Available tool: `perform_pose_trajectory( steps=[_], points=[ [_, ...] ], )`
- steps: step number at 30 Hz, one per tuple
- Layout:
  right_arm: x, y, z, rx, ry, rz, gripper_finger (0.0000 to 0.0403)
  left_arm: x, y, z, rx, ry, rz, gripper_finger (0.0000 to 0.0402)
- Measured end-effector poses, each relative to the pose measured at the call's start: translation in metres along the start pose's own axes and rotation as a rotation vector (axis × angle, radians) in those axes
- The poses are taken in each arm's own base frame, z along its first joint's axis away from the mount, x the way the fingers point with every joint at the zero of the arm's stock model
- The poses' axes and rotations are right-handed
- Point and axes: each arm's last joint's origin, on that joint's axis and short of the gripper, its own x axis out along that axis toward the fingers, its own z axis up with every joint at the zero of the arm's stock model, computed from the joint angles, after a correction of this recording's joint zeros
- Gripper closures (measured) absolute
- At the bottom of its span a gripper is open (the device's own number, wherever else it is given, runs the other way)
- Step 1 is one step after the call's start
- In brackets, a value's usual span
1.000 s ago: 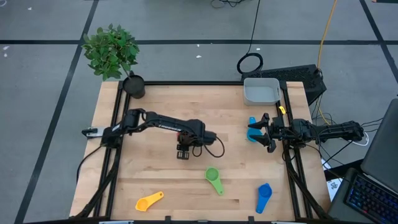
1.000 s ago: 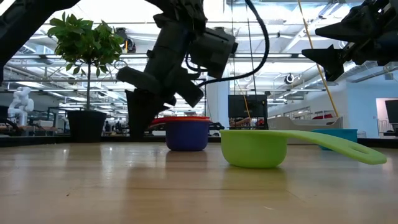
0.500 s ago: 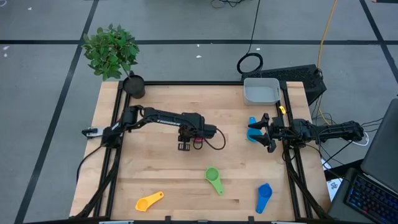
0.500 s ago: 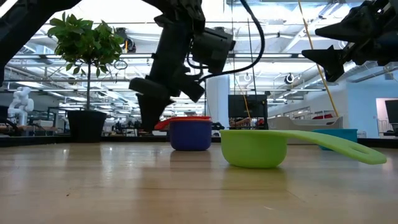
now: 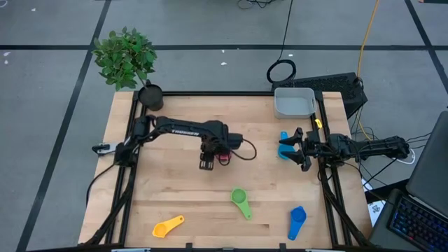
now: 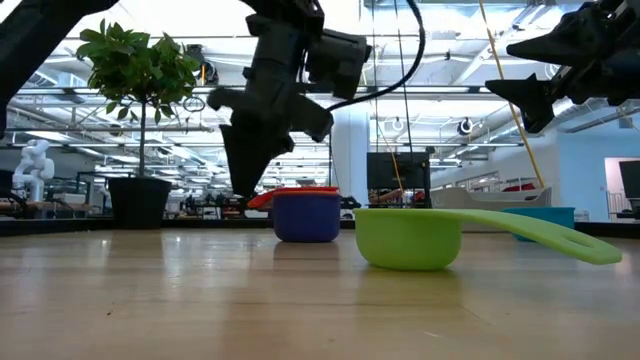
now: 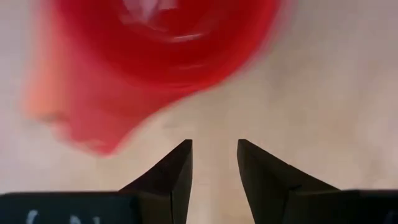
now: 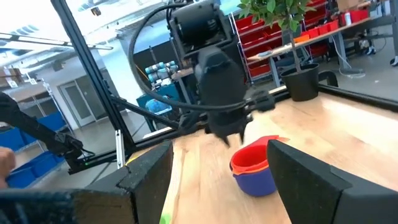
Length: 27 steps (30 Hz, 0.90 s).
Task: Nest measuring cups in basket
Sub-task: Stack the red measuring cup on top of the orange measuring cup
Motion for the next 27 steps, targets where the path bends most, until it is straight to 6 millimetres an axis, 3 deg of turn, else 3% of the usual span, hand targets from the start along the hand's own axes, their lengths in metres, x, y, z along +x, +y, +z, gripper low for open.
perform_pose_trajectory(
  steps=[5,10,18,24,27],
  points=[
    [0.000,0.000,0.000,-0.005,-0.002,0.001,0.0151,-0.001,0.033,-0.004,-0.100,0.031,0.331,0.0270],
    [0.000,0.000,0.000,0.016,0.002,0.002,0.0151,0.001,0.039,-0.005,-0.106,-0.004,0.118,0.0270],
    [0.000,0.000,-0.001,-0.015,0.009,-0.002,0.0151,-0.001,0.050,-0.011,-0.059,0.094,0.404,0.0270],
    [0.000,0.000,-0.001,-0.013,0.007,-0.002,0.0151,0.000,0.087,-0.006,-0.080,-0.035,0.435,0.0270],
    [0.000,0.000,-0.001,0.002,0.007,-0.001,0.0151,0.001,0.106,-0.004,-0.096,-0.158,0.314,0.0270]
  ],
)
